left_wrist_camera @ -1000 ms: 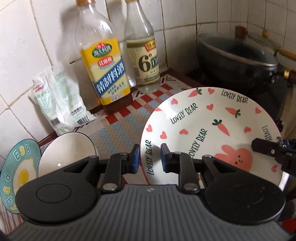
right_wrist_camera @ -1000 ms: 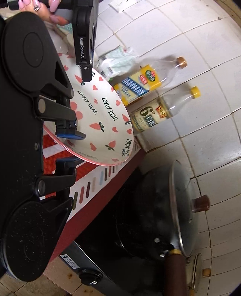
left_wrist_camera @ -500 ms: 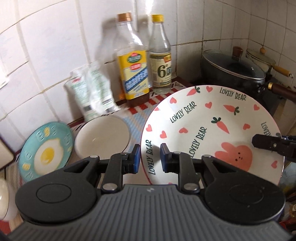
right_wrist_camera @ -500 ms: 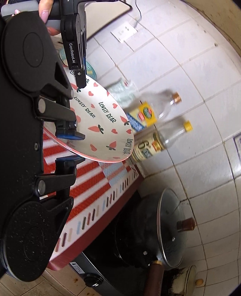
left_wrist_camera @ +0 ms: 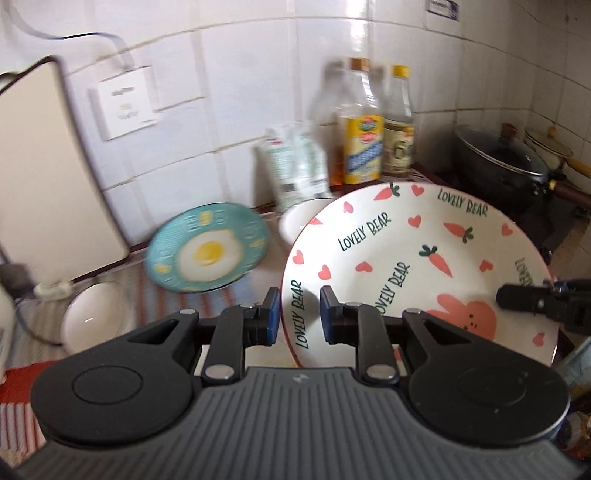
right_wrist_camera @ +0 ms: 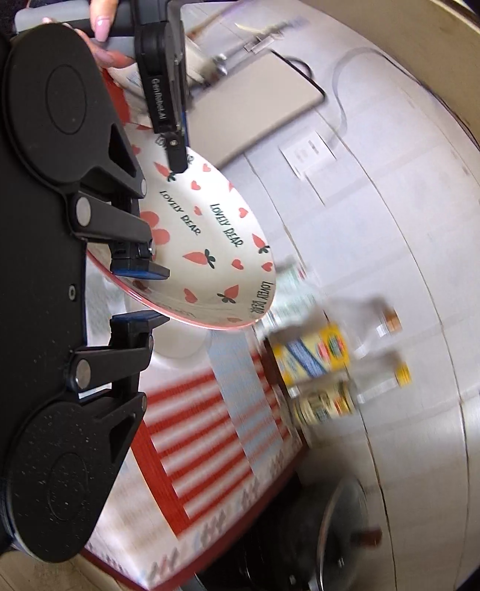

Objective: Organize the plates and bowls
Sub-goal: 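Lift the pink bunny plate with both grippers toward the white plate, then lower the pink plate onto the white plate and open both grippers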

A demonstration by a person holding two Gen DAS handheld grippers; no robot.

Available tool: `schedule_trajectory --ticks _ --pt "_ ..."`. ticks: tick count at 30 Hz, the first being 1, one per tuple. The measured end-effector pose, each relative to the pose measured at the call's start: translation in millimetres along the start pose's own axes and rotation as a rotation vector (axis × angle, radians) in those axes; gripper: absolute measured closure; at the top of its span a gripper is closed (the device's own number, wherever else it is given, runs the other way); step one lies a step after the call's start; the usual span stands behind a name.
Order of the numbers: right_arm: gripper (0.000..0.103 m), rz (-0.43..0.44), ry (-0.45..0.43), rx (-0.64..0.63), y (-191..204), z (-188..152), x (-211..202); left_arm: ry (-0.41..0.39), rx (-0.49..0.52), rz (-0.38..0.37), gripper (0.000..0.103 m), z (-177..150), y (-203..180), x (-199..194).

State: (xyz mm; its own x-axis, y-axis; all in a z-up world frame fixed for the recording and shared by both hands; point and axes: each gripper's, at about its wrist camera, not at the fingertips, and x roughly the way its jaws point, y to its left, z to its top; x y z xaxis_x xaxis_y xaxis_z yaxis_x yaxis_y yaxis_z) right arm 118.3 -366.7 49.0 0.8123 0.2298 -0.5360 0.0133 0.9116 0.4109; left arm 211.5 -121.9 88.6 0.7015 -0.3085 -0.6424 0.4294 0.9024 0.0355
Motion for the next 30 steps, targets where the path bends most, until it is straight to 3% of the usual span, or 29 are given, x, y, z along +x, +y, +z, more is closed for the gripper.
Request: schedule_trajectory --ticks 6,13,22,30 --pt "0.081 0.080 0.053 -0.038 45.9 -21.6 18.7 0.003 -0.045 0.043 0.082 -33.8 51.0 -23.4" --pt "0.081 0.116 0.134 -0.075 81.4 -48.1 51.6 0.035 -0.129 0.063 0.082 -77.6 100.4 -18.0" --pt "0.081 0.100 0.221 -0.084 91.3 -71.0 92.9 0.091 -0.131 0.056 0.082 -120.1 121.3 21.0" --pt "0.081 0.104 0.270 -0.139 99.5 -70.2 99.1 0.099 -0.182 0.001 0.082 -131.3 139.1 30.0"
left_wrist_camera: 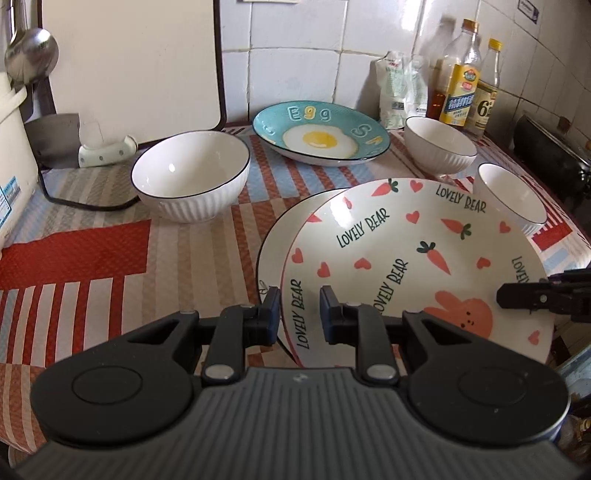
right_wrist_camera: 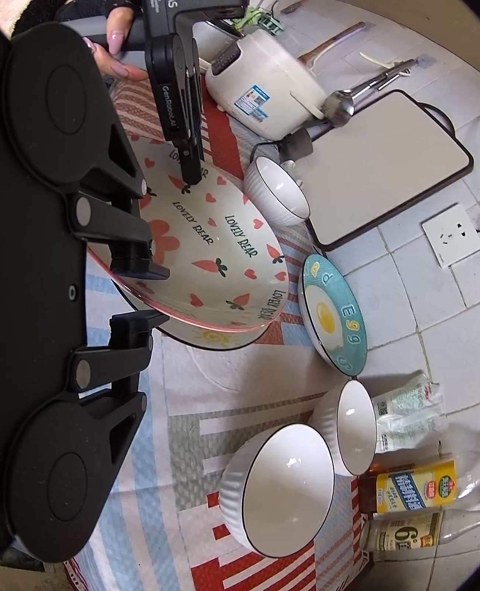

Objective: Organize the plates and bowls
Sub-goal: 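Lower the pink plate onto the white plate and open both grippers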

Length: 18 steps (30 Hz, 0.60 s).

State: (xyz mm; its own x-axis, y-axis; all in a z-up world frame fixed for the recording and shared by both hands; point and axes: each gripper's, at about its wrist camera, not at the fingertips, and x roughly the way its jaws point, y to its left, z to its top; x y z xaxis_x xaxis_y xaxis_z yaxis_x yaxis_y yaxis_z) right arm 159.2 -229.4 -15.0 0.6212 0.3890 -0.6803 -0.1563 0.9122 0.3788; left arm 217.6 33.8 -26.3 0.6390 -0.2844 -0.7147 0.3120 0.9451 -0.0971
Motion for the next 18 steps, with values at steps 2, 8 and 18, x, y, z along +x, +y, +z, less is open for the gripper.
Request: schedule_trajectory --ticks 2,8,18 --pt "0.081 -0.026 0.004 -0.031 5.5 1.9 4.0 0.003 0.012 0.013 0.082 1.7 -1.3 3.4" --pt "0.080 -0.072 -0.003 -0.090 13.0 -0.8 9.1 -0.001 0.030 0.037 0.082 -1.4 -5.5 7.9" --pt "0.089 -0.091 -0.052 -0.292 34.5 -20.2 28.0 -0.048 0.096 -0.027 0.085 2.0 -28.9 -2.0"
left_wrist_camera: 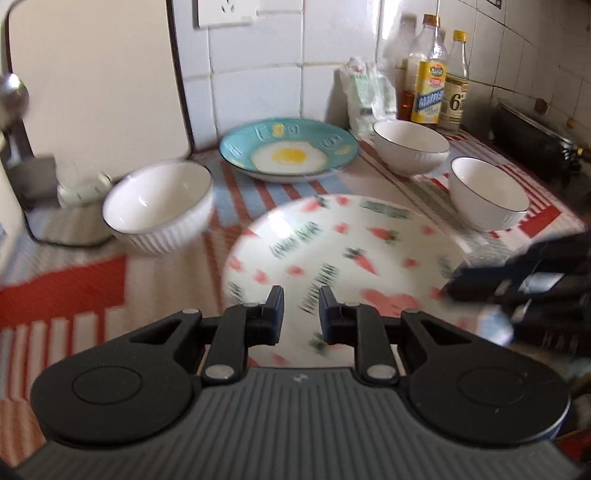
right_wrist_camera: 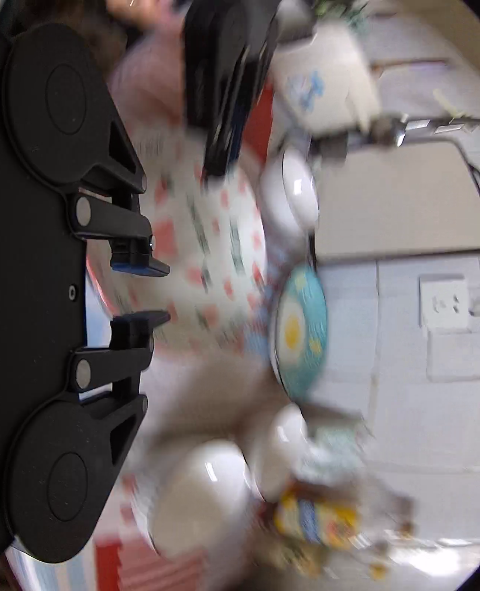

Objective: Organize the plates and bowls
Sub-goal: 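Lower the pink plate onto the white plate and open both grippers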

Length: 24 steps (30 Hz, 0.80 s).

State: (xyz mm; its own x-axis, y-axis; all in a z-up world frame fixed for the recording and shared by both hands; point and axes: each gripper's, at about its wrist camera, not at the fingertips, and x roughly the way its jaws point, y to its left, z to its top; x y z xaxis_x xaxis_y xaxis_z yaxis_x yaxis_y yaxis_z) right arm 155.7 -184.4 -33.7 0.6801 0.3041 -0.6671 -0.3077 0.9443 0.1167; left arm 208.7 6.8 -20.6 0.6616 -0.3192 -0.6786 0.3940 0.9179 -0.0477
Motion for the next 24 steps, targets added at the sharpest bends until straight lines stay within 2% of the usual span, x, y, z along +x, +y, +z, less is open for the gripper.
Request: schedule_trajectory --ticks 1,3,4,9,11,16,18,19,20,22,23,24 --pt "0.090 -0.023 0.004 -0.005 4.9 -1.8 2.8 -0.004 0.008 0.002 0.085 -0.3 -1.8 0.9" --pt "0.089 -0.161 -0.048 -0.135 23.7 -9.2 7.0 -0.017 0.015 0.015 0.085 -1.6 -1.0 2.1" --pt "0.089 -0.185 -0.053 -0.167 27.6 -11.7 9.2 -0.016 0.004 0.025 0.085 -1.8 2.0 2.0" --pt "0.088 -0.067 -0.017 -0.076 11.6 -8.7 11.2 -0.027 -0.019 0.003 0.085 0.2 17.7 -3.3" --pt "0.083 -0.039 -0.026 -0.043 3.8 -4.8 8.2 -0.044 -0.021 -0.005 0.085 2.3 21.3 -7.1" --pt "0.078 -0.017 -0.060 0.020 -13.1 11.4 0.2 -0.141 -0.025 -0.030 0.080 11.2 31.5 -19.5" --pt "0.073 -0.007 -0.078 0.017 -16.5 17.8 -4.8 -0.188 -0.021 -0.042 0.067 15.8 34.6 -25.4" --pt "0.067 0.002 -0.098 0.023 -18.6 20.5 -8.1 -0.213 -0.016 -0.042 0.063 17.4 35.7 -28.4" --pt "0.057 0.016 -0.123 0.028 -20.9 23.6 -11.7 -0.243 -0.008 -0.035 0.058 18.5 35.5 -31.8" --pt "0.045 0.041 -0.195 0.040 -24.9 26.6 -17.5 -0.315 0.024 -0.008 0.046 20.4 32.6 -38.7" --pt "0.036 0.055 -0.250 0.049 -27.5 26.6 -19.9 -0.355 0.035 0.009 0.029 21.2 31.1 -41.6" --pt "0.031 0.072 -0.307 0.049 -30.1 28.3 -21.0 -0.396 0.035 0.028 0.014 22.2 30.2 -44.2"
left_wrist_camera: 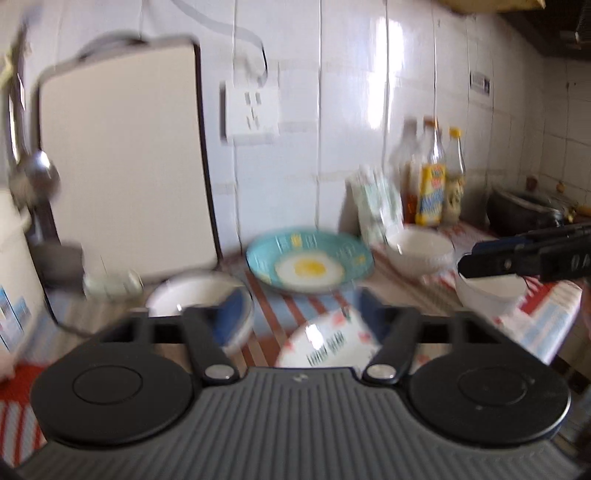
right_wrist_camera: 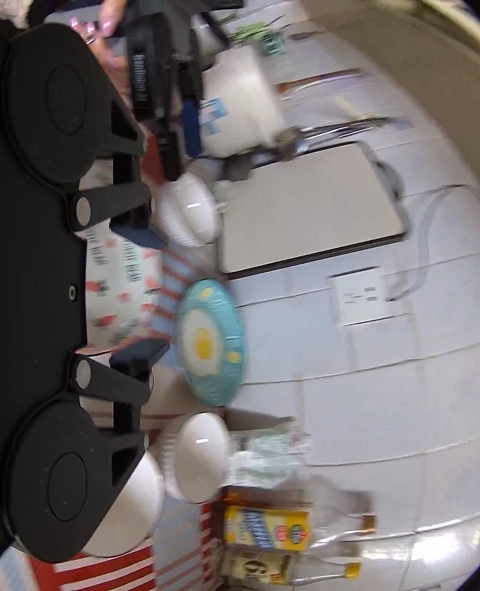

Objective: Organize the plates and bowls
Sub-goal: 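Lower the pink plate onto the white plate and open both grippers, then move both grippers to the teal egg plate and grasp its rim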

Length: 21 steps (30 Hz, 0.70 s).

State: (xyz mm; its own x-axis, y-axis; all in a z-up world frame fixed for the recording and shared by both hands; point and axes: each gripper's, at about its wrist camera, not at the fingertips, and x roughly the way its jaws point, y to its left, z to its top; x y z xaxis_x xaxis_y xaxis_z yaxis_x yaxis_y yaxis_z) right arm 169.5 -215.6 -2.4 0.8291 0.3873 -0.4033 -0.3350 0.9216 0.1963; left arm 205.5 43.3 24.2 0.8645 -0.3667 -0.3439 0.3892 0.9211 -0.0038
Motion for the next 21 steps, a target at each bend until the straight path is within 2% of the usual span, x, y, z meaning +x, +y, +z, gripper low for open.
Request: schedule_trajectory --ticks 1,3,5,7,9,11,12,14,17,21 --pt "0.025 0.001 -0.026 0.002 -1.4 3.1 2.4 -0.044 -0.007 0.024 0.009 2.7 -0.3 -2.4" --pt "0.024 -0.037 0.001 0.009 -3.1 12.3 14.7 -0.120 -0.012 0.073 0.005 9.4 -1.8 -2.3" --pt "0.024 -0.058 0.039 0.027 -8.2 22.2 28.7 -0.117 -0.015 0.089 0.003 21.2 -1.2 5.3" --pt "0.024 -0.061 0.087 0.064 -18.5 31.0 45.3 -0.088 -0.052 0.065 0.002 34.2 4.7 17.7" --pt "0.024 -0.083 0.113 0.111 -31.6 37.4 60.6 -0.036 -0.115 0.055 0.002 45.7 15.0 36.0" --pt "0.024 -0.128 0.141 0.167 -46.5 39.9 76.4 0.051 -0.183 0.027 0.003 53.7 28.1 63.5" --pt "0.024 -0.154 0.153 0.190 -53.2 40.3 83.3 0.093 -0.193 0.000 0.006 56.6 34.3 79.0" --pt "0.024 -0.178 0.187 0.273 -68.4 35.8 93.9 0.166 -0.228 -0.003 0.009 59.3 44.8 105.4" --pt "0.024 -0.186 0.227 0.359 -82.7 28.6 103.6 0.291 -0.250 -0.007 0.026 65.3 54.2 140.0" --pt "0.025 -0.159 0.222 0.375 -82.8 32.0 113.9 0.375 -0.285 -0.014 0.037 68.3 57.9 177.8"
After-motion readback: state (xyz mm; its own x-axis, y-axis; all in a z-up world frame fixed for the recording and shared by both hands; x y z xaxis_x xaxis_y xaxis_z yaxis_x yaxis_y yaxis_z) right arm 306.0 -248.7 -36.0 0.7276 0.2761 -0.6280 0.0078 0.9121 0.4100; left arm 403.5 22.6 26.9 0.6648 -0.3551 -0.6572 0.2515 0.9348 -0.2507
